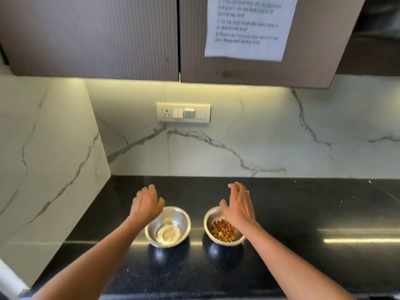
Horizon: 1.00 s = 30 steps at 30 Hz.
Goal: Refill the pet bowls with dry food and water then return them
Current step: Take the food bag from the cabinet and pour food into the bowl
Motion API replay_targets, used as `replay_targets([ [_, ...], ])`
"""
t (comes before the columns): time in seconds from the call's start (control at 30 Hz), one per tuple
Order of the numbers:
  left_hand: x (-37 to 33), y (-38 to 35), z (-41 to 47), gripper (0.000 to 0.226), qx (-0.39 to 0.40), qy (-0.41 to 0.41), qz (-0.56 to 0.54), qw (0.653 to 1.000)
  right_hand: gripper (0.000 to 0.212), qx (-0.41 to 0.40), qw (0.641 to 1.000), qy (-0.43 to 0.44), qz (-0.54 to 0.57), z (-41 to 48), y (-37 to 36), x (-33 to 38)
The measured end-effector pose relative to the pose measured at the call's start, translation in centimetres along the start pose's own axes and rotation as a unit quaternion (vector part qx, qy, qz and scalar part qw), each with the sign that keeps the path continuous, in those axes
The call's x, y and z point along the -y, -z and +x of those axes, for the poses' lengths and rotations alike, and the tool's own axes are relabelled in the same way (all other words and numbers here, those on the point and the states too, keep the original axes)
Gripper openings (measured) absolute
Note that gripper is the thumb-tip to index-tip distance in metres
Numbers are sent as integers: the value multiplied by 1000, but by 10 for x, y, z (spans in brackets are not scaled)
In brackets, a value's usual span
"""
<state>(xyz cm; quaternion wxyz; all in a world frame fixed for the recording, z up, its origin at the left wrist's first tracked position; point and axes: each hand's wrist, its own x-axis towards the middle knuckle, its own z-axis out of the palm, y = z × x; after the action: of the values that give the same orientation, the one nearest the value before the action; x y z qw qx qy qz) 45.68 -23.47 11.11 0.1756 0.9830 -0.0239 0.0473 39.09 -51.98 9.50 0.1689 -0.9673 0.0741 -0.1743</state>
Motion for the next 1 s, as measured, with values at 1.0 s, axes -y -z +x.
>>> replay_targets([
  [1.0,-79,240,112,101,-265,-321,128,900,59,-394,829,202,-343,213,187,191],
])
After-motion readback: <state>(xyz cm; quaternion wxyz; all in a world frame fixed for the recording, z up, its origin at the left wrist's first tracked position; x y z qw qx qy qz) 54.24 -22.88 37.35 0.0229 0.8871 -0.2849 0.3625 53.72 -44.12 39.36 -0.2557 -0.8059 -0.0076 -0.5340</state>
